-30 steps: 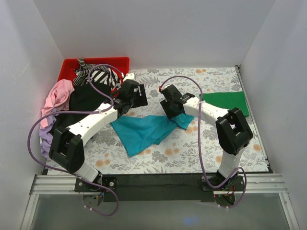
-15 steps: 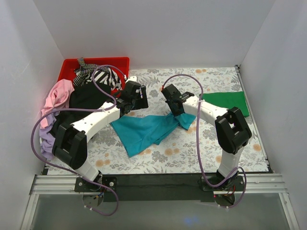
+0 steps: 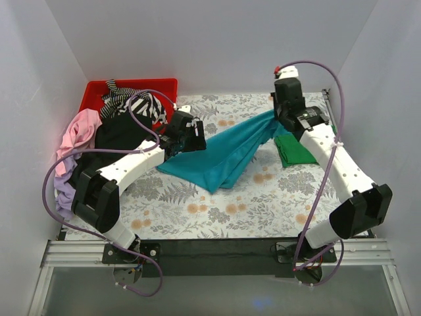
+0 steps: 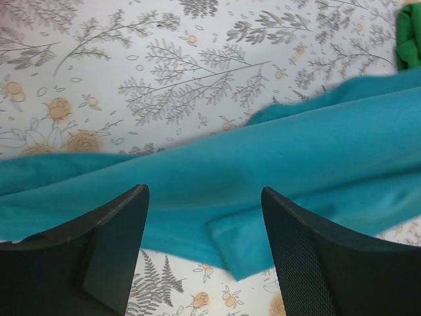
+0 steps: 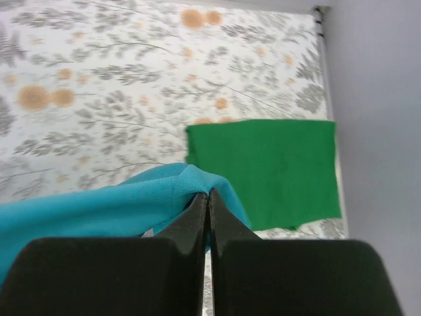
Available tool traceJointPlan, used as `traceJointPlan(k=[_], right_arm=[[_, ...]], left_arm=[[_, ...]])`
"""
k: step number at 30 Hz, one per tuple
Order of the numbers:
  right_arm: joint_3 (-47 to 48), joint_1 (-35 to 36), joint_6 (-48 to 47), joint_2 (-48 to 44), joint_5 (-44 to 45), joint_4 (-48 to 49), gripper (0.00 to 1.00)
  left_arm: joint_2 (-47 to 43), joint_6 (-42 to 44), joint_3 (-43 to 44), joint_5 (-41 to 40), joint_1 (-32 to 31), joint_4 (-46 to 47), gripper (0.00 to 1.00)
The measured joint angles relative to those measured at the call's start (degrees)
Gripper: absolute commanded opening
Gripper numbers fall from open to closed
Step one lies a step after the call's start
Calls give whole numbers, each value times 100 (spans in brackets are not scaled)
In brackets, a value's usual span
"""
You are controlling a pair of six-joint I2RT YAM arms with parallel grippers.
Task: Fold and stack the t-shirts
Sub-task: Flatten the tshirt out
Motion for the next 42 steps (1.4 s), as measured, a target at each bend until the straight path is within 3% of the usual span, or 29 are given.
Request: traceJointPlan(k=[4,14,20,31,34,36,42], right_arm=[[-111,-592,-50,105,-31,-24,1],[-435,-603,-61,874,-586,-74,1],[-435,-603,-59,879,-761,-33,1],[-472,-603,-55,879,-933,22,1],[-511,-605,-52,876,-979,48,1],[-544,-605,-55,876,-1010,79,1],[-581,-614,-55,874,-1043,90,1]], left_arm=[[0,37,-68,459,0,131,68],[162,0,-789,1746,-295,822,66],[544,39,-975,2000,-815,1147,66],[898,39,-1073,1788,-813,1403,66],[1097,17,-1043,1757,-813,1462,59],[1211,-13,-1012,1764,-811,1561,41],[1222,-48,-879,1825,-802,1749,11]])
